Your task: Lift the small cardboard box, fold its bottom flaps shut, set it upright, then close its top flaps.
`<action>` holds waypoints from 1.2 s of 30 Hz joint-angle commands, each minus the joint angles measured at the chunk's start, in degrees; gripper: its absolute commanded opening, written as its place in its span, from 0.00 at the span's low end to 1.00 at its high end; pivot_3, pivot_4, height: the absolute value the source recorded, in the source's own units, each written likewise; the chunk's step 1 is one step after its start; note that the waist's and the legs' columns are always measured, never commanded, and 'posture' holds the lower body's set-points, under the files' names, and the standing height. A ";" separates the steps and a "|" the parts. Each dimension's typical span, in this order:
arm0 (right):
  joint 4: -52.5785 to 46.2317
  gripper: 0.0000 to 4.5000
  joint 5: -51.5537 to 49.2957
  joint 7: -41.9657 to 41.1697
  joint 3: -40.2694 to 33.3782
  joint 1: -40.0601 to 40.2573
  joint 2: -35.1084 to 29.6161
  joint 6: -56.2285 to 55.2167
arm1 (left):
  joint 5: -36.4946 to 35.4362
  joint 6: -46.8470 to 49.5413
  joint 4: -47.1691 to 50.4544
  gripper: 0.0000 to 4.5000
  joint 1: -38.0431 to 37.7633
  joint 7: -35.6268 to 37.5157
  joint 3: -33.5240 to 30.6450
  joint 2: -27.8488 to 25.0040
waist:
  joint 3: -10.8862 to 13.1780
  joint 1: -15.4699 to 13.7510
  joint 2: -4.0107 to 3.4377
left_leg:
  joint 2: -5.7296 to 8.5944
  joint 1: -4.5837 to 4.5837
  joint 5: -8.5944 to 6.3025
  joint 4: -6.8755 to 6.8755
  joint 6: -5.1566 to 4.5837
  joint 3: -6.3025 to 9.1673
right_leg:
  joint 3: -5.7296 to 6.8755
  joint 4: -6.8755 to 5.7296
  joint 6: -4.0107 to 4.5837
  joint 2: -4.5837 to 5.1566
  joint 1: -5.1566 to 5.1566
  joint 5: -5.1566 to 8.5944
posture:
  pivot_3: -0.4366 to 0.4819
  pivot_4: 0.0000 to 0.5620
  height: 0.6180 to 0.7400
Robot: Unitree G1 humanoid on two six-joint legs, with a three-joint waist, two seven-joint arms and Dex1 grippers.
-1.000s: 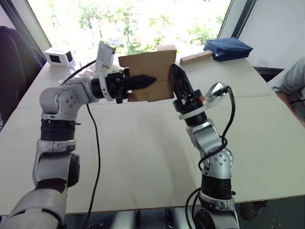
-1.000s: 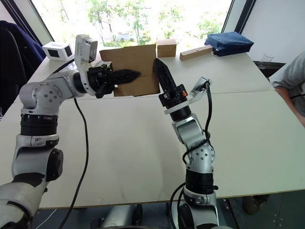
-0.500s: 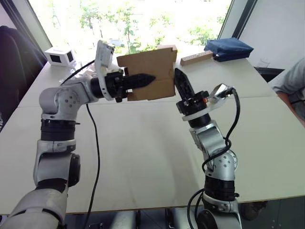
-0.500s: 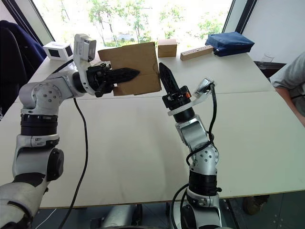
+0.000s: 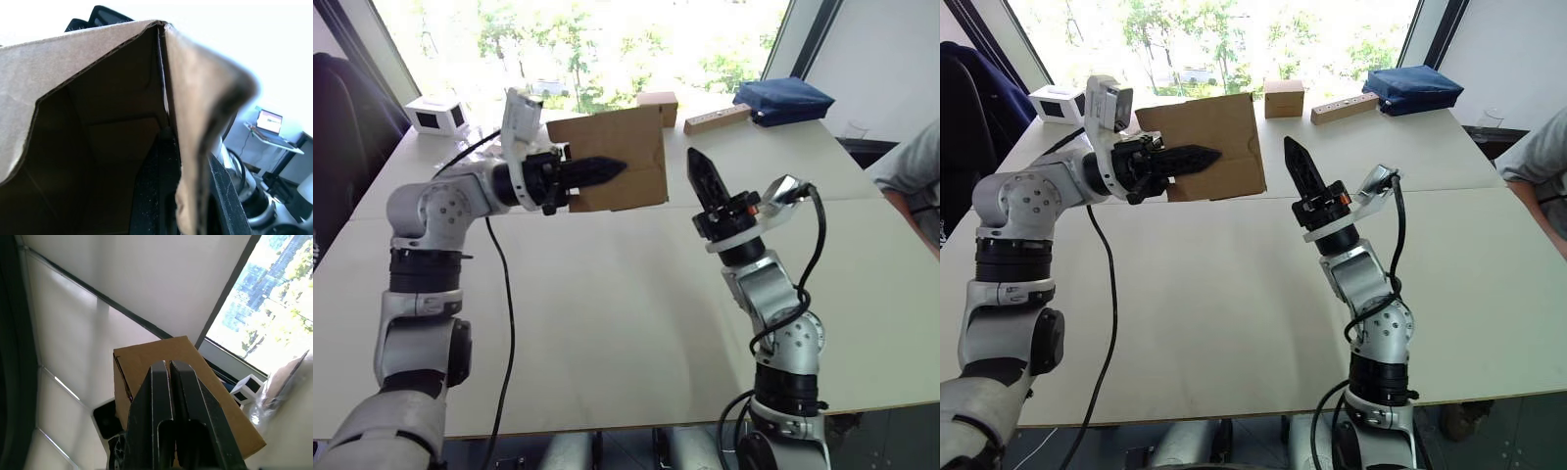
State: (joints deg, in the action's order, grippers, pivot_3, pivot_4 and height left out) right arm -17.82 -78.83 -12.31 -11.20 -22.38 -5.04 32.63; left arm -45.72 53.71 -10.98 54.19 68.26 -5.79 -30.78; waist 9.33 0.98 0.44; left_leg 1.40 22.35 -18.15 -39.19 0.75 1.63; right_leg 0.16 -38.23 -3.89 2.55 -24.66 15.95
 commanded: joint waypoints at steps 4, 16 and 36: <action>-6.32 0.01 0.68 -2.04 3.20 -0.54 -4.97 3.98 | -0.15 -0.33 1.36 0.00 0.84 2.49 0.90 -1.40 | 0.00 0.02 0.00 | 0.00 0.00 0.00 0.00 -0.01 0.00 | 0.00 0.00 0.00 0.00 0.00 0.00 | 0.48 0.27 1.00; -7.53 0.01 1.87 -3.37 6.91 -0.46 -4.47 5.01 | 0.12 -0.25 1.73 0.00 1.22 4.08 3.40 -1.24 | 0.00 -0.13 0.00 | 0.00 0.00 -0.01 0.00 -0.01 0.00 | 0.00 0.02 0.00 -0.01 0.01 0.00 | 0.48 0.27 1.00; -5.91 0.01 2.15 -3.83 0.11 1.38 -12.59 4.20 | 0.79 -0.29 0.49 0.00 2.87 5.49 4.40 -2.06 | 0.00 -0.13 0.00 | 0.00 0.00 -0.02 0.00 -0.03 -0.01 | 0.00 0.02 0.00 -0.02 0.02 0.00 | 0.48 0.27 1.00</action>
State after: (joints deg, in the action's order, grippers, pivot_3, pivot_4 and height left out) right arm -22.89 -76.97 -14.68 -11.08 -20.83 -17.16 36.91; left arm -44.84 53.57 -11.06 55.12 73.24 -0.97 -32.40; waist 9.33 0.85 0.44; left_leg 1.40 22.35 -18.17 -39.19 0.72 1.62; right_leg 0.16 -38.21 -3.89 2.54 -24.64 15.95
